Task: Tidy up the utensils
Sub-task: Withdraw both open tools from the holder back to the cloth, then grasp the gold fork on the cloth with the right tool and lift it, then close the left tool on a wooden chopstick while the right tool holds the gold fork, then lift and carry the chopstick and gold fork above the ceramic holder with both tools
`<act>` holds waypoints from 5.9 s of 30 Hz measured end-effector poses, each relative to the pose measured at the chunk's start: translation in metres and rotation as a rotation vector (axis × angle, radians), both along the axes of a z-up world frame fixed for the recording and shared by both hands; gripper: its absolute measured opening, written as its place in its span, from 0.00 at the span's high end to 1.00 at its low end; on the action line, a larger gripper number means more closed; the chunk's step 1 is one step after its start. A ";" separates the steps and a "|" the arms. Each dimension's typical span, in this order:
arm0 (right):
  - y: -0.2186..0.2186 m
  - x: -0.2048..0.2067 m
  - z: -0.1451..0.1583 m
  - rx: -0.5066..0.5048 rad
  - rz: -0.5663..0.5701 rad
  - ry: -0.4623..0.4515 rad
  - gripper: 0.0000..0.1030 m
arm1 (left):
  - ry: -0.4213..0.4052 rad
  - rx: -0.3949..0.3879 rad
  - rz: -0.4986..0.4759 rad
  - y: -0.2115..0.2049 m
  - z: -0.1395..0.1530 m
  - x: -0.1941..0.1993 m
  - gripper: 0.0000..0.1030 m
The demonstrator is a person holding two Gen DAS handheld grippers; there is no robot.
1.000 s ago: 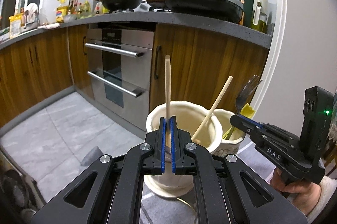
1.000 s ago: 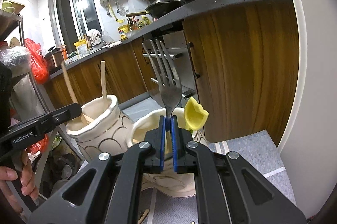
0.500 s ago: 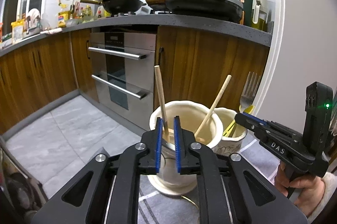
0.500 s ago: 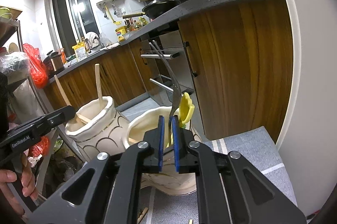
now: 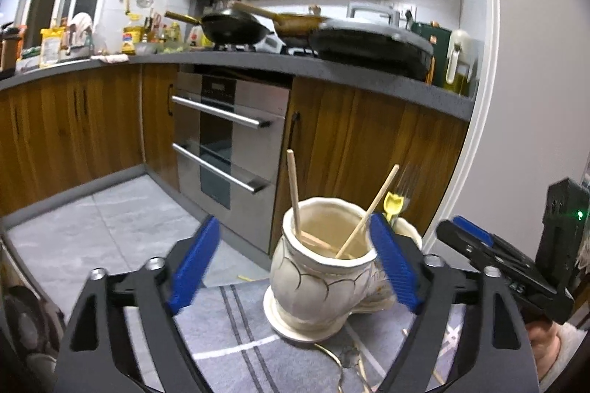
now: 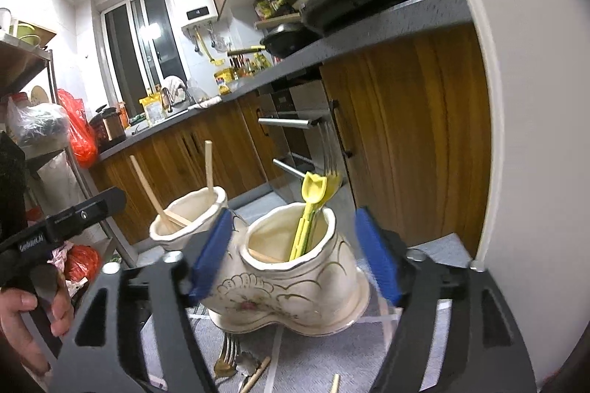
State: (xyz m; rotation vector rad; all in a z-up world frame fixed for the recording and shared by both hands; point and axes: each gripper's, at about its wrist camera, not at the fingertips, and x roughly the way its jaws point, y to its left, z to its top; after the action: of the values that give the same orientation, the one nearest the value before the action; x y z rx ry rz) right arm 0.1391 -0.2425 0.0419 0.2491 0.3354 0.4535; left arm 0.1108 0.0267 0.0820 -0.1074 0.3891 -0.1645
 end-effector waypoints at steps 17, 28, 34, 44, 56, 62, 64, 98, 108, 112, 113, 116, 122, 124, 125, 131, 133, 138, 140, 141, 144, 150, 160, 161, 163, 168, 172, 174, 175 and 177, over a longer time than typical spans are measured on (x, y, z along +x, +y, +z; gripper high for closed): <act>0.000 -0.046 -0.004 -0.144 -0.036 0.046 0.04 | 0.055 0.134 0.096 0.005 -0.027 -0.053 0.06; 0.009 -0.065 -0.033 -0.232 0.017 0.141 0.05 | 0.186 0.184 0.088 0.016 -0.075 -0.082 0.06; 0.020 -0.076 -0.047 -0.275 0.072 0.198 0.05 | 0.222 0.183 0.071 0.019 -0.085 -0.096 0.06; 0.059 -0.082 -0.067 -0.383 0.123 0.285 0.05 | 0.241 0.159 0.043 0.021 -0.090 -0.108 0.06; 0.108 -0.070 -0.077 -0.434 0.170 0.364 0.32 | 0.260 0.120 0.059 0.040 -0.097 -0.112 0.06; 0.133 -0.054 -0.090 -0.449 0.194 0.454 0.65 | 0.271 0.098 0.061 0.048 -0.103 -0.111 0.06; 0.137 -0.052 -0.094 -0.455 0.191 0.478 0.72 | 0.273 0.092 0.062 0.051 -0.104 -0.111 0.06; 0.049 -0.090 -0.043 -0.236 0.212 0.442 0.95 | 0.309 0.113 -0.040 0.013 -0.105 -0.100 0.06; 0.017 -0.090 -0.051 -0.214 0.162 0.443 0.95 | 0.458 0.090 -0.160 -0.052 -0.128 -0.084 0.12; 0.012 -0.092 -0.053 -0.201 0.170 0.441 0.95 | 0.510 0.139 -0.169 -0.073 -0.139 -0.081 0.25; 0.011 -0.092 -0.053 -0.197 0.171 0.440 0.95 | 0.521 0.138 -0.174 -0.077 -0.142 -0.081 0.26; 0.008 -0.092 -0.054 -0.185 0.175 0.438 0.95 | 0.525 0.177 -0.158 -0.085 -0.145 -0.080 0.29; 0.003 -0.093 -0.055 -0.171 0.185 0.428 0.95 | 0.521 0.262 -0.109 -0.093 -0.147 -0.071 0.46; 0.004 -0.094 -0.055 -0.171 0.190 0.421 0.95 | 0.524 0.266 -0.107 -0.092 -0.145 -0.065 0.50; 0.004 -0.094 -0.055 -0.170 0.192 0.419 0.95 | 0.525 0.268 -0.114 -0.092 -0.145 -0.061 0.57; 0.003 -0.094 -0.056 -0.164 0.200 0.411 0.95 | 0.527 0.357 -0.157 -0.098 -0.143 -0.050 0.95; 0.001 -0.094 -0.056 -0.161 0.198 0.408 0.95 | 0.538 0.357 -0.174 -0.095 -0.142 -0.050 0.95; -0.002 -0.092 -0.058 -0.156 0.191 0.414 0.95 | 0.537 0.310 -0.178 -0.065 -0.126 -0.059 0.95; -0.001 -0.092 -0.059 -0.152 0.190 0.416 0.95 | 0.515 0.293 -0.152 -0.054 -0.118 -0.061 0.95; 0.000 -0.092 -0.059 -0.153 0.189 0.414 0.95 | 0.503 0.284 -0.140 -0.049 -0.113 -0.060 0.95; 0.002 -0.092 -0.059 -0.159 0.189 0.412 0.95 | 0.476 0.274 -0.137 -0.045 -0.105 -0.064 0.95; 0.001 -0.092 -0.057 -0.163 0.178 0.409 0.95 | 0.460 0.273 -0.179 -0.054 -0.098 -0.069 0.95; -0.004 -0.092 -0.045 -0.151 0.171 0.369 0.95 | 0.558 0.319 -0.209 -0.060 -0.115 -0.070 0.95; -0.004 -0.093 -0.045 -0.151 0.170 0.368 0.95 | 0.568 0.322 -0.208 -0.060 -0.117 -0.069 0.93; -0.005 -0.093 -0.045 -0.151 0.170 0.369 0.95 | 0.575 0.331 -0.209 -0.061 -0.118 -0.066 0.80; -0.006 -0.093 -0.043 -0.147 0.169 0.369 0.95 | 0.582 0.341 -0.214 -0.064 -0.120 -0.054 0.73; -0.006 -0.095 -0.038 -0.138 0.176 0.347 0.95 | 0.607 0.368 -0.219 -0.069 -0.128 -0.045 0.78; -0.007 -0.097 -0.034 -0.132 0.180 0.325 0.95 | 0.627 0.391 -0.224 -0.070 -0.134 -0.043 0.92; -0.007 -0.098 -0.031 -0.131 0.182 0.306 0.95 | 0.620 0.392 -0.226 -0.070 -0.134 -0.043 0.94; -0.007 -0.101 -0.027 -0.131 0.181 0.277 0.95 | 0.614 0.383 -0.229 -0.067 -0.134 -0.044 0.95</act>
State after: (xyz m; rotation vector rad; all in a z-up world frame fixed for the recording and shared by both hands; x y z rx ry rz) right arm 0.0383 -0.2499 0.0152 0.1536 0.6602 0.5743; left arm 0.0671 -0.0402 -0.0524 0.2743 1.0387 -0.2800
